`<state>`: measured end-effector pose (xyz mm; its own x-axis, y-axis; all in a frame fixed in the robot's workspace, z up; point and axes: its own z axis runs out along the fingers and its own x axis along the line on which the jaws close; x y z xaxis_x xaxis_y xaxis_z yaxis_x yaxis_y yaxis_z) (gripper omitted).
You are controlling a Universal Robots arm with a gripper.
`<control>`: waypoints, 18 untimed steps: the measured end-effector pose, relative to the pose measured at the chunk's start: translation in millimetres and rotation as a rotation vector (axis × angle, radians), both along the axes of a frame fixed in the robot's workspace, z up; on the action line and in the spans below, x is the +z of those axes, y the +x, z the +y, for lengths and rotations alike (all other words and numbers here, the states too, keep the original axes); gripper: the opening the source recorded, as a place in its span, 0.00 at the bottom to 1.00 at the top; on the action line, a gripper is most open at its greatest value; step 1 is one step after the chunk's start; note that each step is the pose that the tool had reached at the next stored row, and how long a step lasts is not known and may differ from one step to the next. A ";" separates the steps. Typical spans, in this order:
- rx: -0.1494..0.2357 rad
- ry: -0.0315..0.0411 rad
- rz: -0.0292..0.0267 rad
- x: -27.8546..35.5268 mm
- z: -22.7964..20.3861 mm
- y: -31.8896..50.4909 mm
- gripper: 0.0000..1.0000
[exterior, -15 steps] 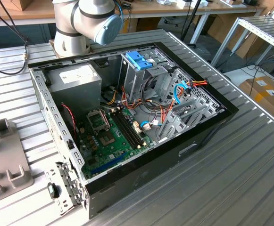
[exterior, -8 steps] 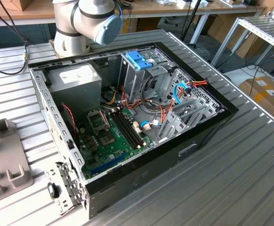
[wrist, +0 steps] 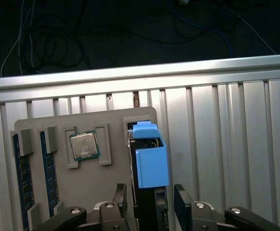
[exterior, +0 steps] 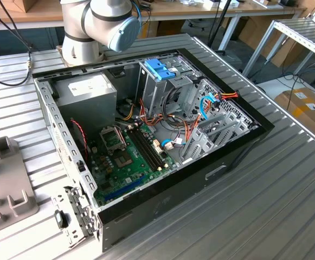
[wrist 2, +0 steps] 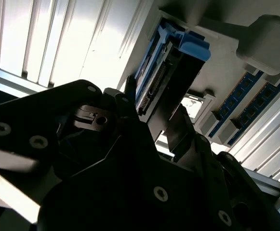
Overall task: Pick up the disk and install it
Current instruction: 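Pick up the disk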
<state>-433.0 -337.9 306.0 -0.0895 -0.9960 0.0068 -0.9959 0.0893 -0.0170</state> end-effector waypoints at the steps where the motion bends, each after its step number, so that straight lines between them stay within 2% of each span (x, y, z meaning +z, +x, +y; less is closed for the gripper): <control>1: 0.000 0.0000 -0.0001 0.0 0.0 0.0 0.51; 18: 0.000 0.0000 0.0000 1.7 0.4 0.0 0.51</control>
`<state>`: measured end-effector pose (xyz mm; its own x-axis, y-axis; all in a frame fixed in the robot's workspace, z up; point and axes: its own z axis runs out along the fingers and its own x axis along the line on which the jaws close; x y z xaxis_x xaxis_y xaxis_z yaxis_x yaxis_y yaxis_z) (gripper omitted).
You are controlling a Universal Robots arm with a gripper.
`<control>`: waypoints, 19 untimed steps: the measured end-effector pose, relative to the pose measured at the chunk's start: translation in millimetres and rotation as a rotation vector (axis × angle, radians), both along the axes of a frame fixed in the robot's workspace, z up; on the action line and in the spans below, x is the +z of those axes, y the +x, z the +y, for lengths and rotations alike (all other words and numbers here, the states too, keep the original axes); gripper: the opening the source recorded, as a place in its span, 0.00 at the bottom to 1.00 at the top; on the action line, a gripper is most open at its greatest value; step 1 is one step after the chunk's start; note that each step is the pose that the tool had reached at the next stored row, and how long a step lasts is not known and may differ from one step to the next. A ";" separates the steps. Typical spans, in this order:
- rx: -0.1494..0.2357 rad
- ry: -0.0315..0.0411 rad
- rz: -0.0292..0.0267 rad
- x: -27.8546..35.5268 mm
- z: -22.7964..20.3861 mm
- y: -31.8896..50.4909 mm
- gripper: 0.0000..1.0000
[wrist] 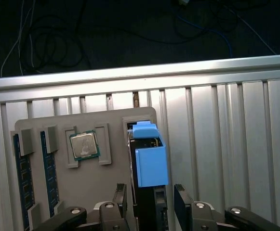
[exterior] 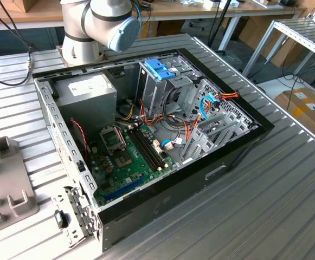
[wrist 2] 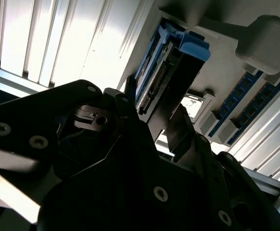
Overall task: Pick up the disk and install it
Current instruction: 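Pick up the disk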
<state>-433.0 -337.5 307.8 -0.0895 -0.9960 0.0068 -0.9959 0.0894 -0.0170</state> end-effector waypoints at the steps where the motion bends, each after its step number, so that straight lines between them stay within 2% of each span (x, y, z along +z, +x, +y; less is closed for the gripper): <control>1: 0.000 0.0000 0.0000 0.0 0.0 0.0 0.51; 5: 0.000 0.0000 0.0000 0.2 0.0 0.0 0.50; 6: 0.000 0.0000 0.0000 0.2 0.0 0.0 0.43; 19: 0.000 -0.0011 0.0000 0.0 0.0 1.6 0.43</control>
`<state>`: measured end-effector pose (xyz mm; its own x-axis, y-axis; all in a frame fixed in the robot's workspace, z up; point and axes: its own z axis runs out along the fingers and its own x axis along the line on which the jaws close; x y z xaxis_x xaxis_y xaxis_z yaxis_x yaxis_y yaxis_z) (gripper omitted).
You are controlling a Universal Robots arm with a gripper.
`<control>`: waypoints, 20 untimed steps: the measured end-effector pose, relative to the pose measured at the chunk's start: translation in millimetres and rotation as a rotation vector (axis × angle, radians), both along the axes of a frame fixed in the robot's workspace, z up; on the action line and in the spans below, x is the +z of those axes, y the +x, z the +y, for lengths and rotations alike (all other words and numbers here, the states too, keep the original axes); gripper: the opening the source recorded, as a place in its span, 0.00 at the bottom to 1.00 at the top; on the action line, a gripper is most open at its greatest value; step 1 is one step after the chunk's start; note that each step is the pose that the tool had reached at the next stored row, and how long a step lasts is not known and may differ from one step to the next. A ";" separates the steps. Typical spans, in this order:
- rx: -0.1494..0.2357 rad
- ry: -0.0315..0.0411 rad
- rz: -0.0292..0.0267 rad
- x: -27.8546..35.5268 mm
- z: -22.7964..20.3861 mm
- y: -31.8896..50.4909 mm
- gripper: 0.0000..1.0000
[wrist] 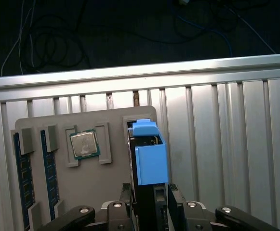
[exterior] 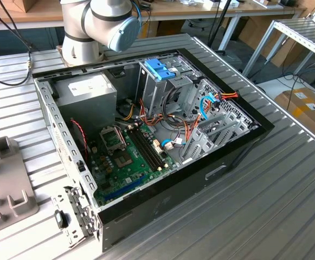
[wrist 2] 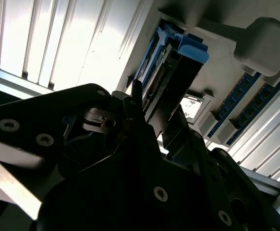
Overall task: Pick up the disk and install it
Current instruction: 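Pick up the disk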
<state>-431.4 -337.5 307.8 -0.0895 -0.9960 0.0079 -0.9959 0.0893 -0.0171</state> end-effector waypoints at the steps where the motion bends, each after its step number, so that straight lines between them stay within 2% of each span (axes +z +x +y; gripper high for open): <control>1: 0.000 0.0000 0.0000 0.0 0.0 0.0 0.43; 7: 0.000 -0.0004 0.0000 0.0 0.0 0.0 0.43; 8: 0.000 -0.0005 0.0001 0.1 0.0 0.0 0.36; 9: 0.000 -0.0005 0.0000 0.0 0.0 0.0 0.35; 20: 0.000 -0.0009 0.0000 0.0 0.0 0.0 0.35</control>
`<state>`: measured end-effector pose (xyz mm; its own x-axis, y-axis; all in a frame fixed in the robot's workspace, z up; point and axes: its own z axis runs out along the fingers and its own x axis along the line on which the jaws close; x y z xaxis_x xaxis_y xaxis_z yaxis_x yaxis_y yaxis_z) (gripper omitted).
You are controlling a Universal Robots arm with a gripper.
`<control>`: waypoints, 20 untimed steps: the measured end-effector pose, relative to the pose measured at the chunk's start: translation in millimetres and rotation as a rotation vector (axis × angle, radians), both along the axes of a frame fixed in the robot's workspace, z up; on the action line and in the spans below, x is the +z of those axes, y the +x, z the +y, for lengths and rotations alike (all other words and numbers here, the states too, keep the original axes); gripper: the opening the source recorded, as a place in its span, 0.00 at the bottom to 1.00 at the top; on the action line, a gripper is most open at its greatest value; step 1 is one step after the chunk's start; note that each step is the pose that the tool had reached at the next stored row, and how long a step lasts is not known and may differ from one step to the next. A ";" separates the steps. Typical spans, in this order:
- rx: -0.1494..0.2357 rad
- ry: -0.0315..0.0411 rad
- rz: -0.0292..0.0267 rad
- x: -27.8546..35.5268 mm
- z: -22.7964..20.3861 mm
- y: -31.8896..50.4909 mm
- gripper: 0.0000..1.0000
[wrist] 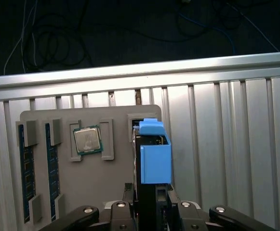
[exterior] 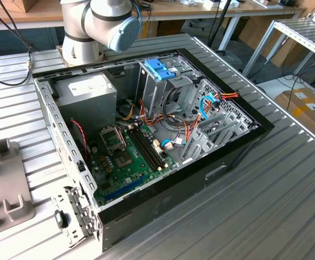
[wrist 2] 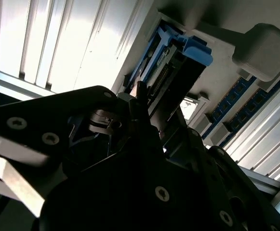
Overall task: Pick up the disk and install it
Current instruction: 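Pick up the disk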
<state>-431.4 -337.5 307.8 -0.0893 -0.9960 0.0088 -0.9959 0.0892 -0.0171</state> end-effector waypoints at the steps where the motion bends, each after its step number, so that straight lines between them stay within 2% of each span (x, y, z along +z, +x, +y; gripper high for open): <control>1: 0.001 0.0000 0.0000 0.0 0.0 0.0 0.35; 4: 0.025 0.0000 -0.0001 0.0 0.0 0.0 0.35; 10: 0.112 -0.0003 0.0001 0.0 0.0 0.0 0.35; 20: 0.113 -0.0003 0.0000 0.0 0.0 0.0 0.35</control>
